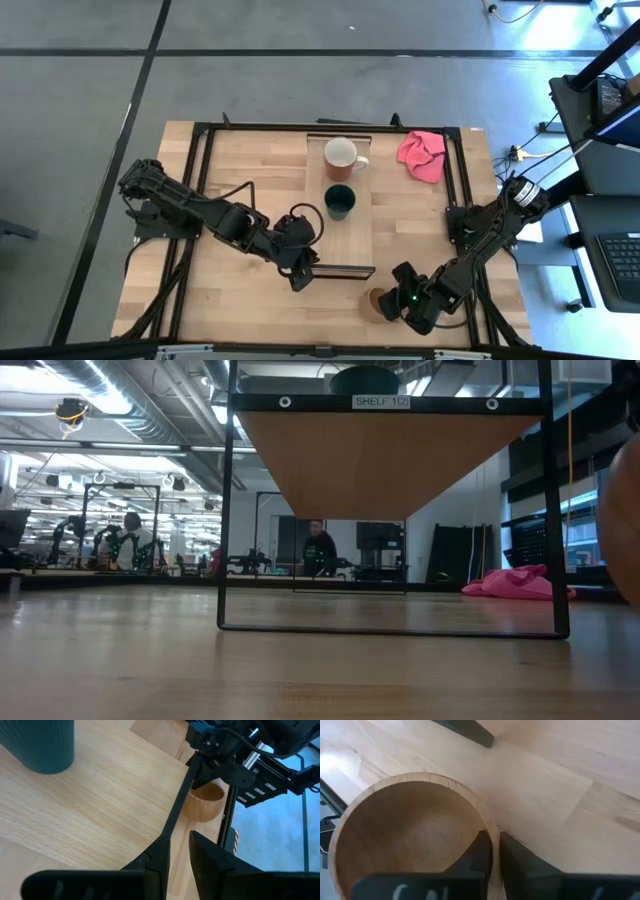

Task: Stack small to large cups/mugs on shelf
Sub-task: Put the wooden mug on the shelf

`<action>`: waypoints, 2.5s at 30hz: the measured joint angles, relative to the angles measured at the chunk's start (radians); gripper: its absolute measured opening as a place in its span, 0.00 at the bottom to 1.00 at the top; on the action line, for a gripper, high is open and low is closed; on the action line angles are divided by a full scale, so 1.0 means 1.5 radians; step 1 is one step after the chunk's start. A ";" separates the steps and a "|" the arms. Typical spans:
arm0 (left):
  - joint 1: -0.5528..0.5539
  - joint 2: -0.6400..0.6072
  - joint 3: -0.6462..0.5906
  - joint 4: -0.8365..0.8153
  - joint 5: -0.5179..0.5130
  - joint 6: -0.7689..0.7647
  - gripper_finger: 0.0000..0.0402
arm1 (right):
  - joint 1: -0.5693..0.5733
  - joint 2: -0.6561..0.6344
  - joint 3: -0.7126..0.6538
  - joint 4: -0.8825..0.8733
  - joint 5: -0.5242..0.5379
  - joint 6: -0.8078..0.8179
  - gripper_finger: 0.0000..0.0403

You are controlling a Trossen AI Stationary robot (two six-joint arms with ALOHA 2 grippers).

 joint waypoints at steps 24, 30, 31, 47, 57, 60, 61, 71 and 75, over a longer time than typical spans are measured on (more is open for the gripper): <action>-0.032 -0.007 -0.001 -0.158 -0.084 -0.084 0.17 | -0.024 0.000 0.419 -0.515 0.003 -0.180 0.08; -0.036 -0.007 -0.001 -0.167 -0.103 -0.094 0.17 | -0.078 0.000 0.545 -0.643 0.082 -0.273 0.07; -0.039 -0.007 -0.001 -0.168 -0.106 -0.099 0.17 | -0.091 0.000 0.558 -0.651 0.091 -0.294 0.07; -0.116 -0.007 -0.001 -0.244 -0.196 -0.241 0.17 | -0.298 0.019 0.606 -0.539 0.046 -0.635 0.07; -0.139 -0.007 -0.001 -0.254 -0.224 -0.285 0.17 | -0.346 0.066 0.606 -0.520 0.008 -0.679 0.08; -0.139 -0.007 -0.001 -0.254 -0.224 -0.284 0.17 | -0.351 0.081 0.606 -0.518 0.005 -0.678 0.08; -0.139 -0.007 -0.001 -0.254 -0.224 -0.284 0.17 | -0.352 0.085 0.606 -0.518 0.002 -0.677 0.08; -0.139 -0.007 0.000 -0.261 -0.224 -0.283 0.17 | -0.358 0.098 0.590 -0.523 0.002 -0.676 0.09; -0.139 -0.007 0.000 -0.264 -0.224 -0.283 0.17 | -0.358 0.098 0.590 -0.522 0.006 -0.676 0.09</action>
